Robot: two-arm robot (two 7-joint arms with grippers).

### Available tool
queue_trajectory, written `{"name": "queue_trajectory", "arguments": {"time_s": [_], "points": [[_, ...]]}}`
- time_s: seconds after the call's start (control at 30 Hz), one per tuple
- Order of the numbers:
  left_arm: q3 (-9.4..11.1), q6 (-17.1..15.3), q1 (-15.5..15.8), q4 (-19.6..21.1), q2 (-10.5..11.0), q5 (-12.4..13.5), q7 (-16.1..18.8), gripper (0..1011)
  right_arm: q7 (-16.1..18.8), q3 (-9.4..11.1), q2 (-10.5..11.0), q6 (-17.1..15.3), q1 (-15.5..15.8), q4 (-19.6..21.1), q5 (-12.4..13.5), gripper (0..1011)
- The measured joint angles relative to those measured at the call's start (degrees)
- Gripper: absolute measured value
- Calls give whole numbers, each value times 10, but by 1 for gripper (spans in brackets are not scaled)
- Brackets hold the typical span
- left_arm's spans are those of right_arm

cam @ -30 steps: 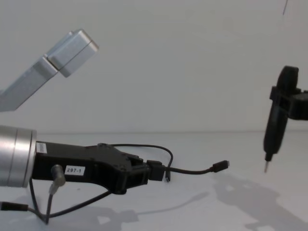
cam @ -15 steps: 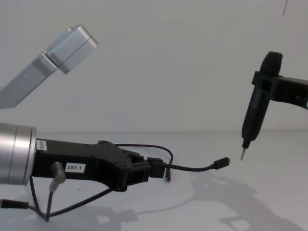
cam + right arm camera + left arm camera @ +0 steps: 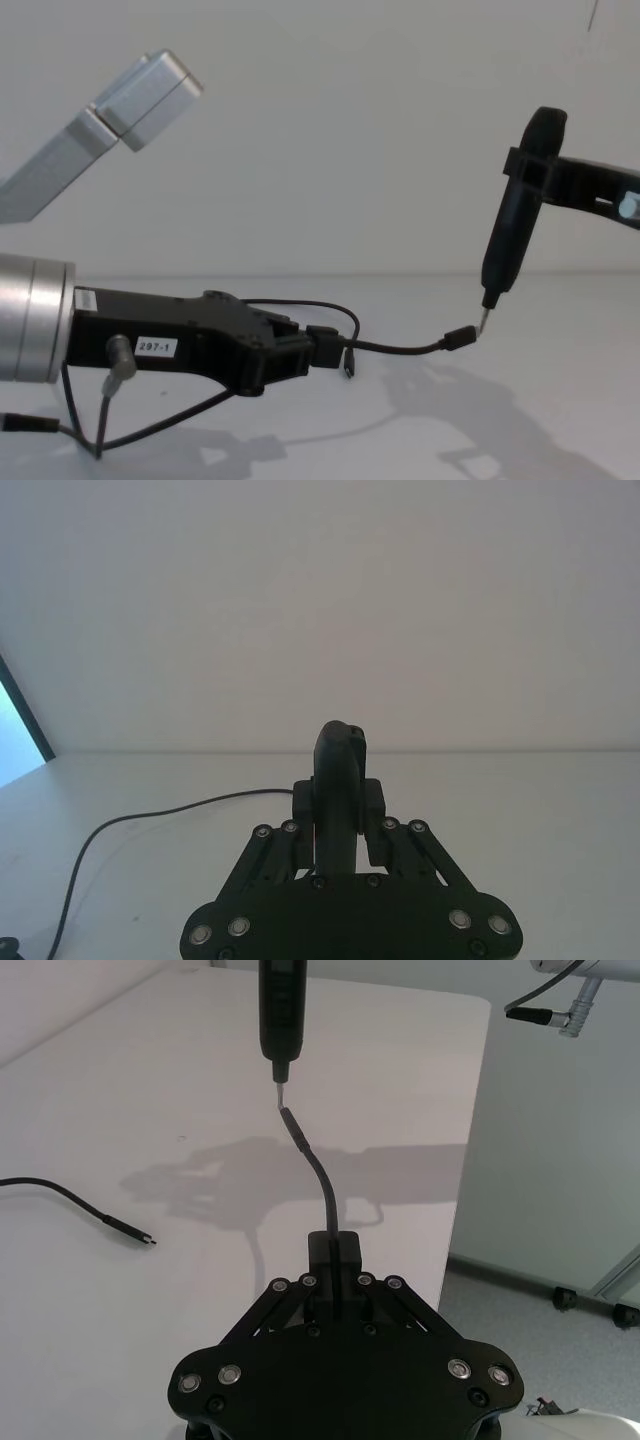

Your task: Pick up the data cable with the one hand.

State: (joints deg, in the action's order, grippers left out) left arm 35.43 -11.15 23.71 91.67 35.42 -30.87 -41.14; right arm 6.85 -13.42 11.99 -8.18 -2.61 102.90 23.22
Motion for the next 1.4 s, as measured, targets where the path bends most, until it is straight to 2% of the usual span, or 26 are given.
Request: {"name": "queue_trajectory", "arguments": {"time_s": [0.9, 1.4], "points": [[-3, 4, -2, -2, 3, -2, 12, 38, 6, -3, -5, -19, -6, 3, 13, 279], [-2, 10, -1, -21, 2, -1, 25, 38, 7, -4, -6, -21, -7, 3, 15, 279]]}}
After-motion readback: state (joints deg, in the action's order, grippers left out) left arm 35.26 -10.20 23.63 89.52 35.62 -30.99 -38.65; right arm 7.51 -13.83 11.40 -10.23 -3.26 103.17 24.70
